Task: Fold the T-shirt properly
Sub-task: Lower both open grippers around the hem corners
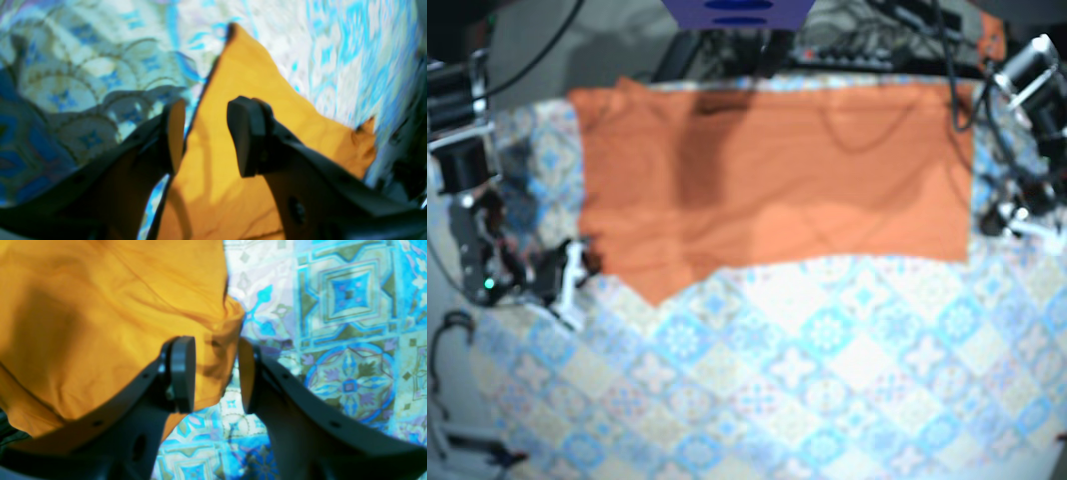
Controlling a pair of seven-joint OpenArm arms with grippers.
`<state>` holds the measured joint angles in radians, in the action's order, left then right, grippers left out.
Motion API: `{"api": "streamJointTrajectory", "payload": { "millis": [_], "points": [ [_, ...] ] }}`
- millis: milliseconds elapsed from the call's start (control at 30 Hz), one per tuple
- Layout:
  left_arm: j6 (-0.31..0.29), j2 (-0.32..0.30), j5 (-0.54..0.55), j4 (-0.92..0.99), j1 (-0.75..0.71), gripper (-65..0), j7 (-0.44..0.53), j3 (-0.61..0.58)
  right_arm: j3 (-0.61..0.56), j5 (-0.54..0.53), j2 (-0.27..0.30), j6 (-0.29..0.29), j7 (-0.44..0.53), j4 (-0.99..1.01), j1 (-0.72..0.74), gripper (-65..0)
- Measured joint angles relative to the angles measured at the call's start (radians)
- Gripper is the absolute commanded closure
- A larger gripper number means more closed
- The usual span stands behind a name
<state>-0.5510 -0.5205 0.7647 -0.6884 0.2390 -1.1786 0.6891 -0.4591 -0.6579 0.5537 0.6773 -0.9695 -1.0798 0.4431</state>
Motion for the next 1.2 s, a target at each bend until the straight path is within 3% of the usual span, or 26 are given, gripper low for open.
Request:
{"api": "streamJointTrajectory", "payload": {
  "millis": [133,400,500,667,767,1200],
  "points": [
    [0.004,-0.022,-0.003,0.156,0.034,-25.2,0.057,-0.004,-0.001,-0.006,-0.014,0.000,0.005,0.000,0.001,-21.4],
    [0.008,-0.023,0.000,0.169,0.165,-25.2,0.092,-0.095,-0.001,-0.003,-0.013,0.000,0.005,0.000,0.000,-21.4],
    [0.050,-0.026,0.001,0.228,0.208,-25.2,0.120,-0.101,-0.001,0.000,-0.011,0.000,0.004,-0.021,-0.003,-21.4],
    [0.058,-0.023,-0.021,0.310,0.235,-25.2,0.166,-0.101,-0.001,-0.004,-0.011,0.001,0.002,-0.064,0.002,-21.4],
    [0.125,-0.023,-0.081,0.310,0.248,-25.2,0.174,-0.101,-0.001,-0.003,-0.007,0.000,0.000,-0.063,-0.003,-21.4],
    [0.126,-0.023,-0.159,0.310,0.256,-25.2,0.196,-0.101,0.001,0.000,-0.008,0.000,0.004,-0.063,-0.017,-21.4]
  ]
}}
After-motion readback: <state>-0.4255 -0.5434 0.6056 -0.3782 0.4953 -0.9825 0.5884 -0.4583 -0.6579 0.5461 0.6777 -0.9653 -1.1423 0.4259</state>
